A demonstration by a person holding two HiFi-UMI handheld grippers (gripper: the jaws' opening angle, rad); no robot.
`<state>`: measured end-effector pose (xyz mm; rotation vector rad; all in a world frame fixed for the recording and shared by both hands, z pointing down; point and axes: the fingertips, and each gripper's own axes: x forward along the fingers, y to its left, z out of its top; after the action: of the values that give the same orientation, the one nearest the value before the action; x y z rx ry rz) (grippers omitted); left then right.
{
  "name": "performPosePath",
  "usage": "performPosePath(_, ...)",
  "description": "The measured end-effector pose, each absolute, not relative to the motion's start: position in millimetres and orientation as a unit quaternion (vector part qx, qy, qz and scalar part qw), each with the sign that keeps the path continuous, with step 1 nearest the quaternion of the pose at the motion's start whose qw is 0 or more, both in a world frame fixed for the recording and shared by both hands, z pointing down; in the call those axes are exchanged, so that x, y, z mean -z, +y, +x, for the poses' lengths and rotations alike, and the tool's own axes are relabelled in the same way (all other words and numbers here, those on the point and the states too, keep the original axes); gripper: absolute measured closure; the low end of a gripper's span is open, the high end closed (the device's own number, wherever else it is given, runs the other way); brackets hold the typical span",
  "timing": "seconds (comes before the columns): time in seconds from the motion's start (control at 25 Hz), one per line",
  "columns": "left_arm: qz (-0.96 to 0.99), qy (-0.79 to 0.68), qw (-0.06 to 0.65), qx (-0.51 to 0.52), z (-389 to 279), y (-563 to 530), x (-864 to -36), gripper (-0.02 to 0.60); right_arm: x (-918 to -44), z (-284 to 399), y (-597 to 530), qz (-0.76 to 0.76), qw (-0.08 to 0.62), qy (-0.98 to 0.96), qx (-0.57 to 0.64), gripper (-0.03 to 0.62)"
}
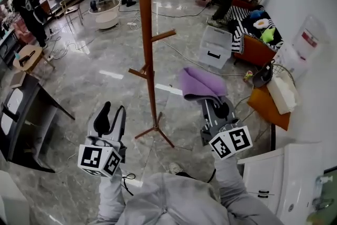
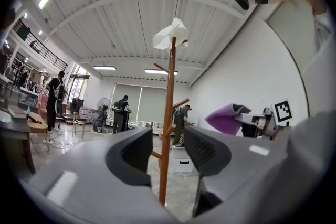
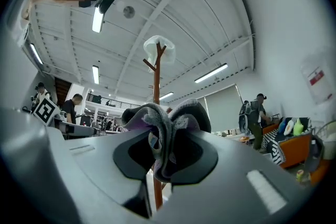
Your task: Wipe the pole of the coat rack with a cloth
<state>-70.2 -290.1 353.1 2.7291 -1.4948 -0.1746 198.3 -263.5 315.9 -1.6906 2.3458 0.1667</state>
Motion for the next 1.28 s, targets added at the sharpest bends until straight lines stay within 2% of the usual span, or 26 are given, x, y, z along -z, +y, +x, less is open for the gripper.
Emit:
performPosePath(0.72, 0.887, -0.458, 0.006, 0.065, -48.2, -298.4, -348.9, 0.385, -333.4, 217.9, -251.1, -0.612, 0.124, 0.780, -0.036, 0.543)
performPosePath(1.28, 0.884, -0.462, 0.009, 0.069, -54.3, -296.7, -344.7, 0.385, -330.4, 204.0, -252.6, -0.609, 0.108, 0.785, -0.039, 0.545)
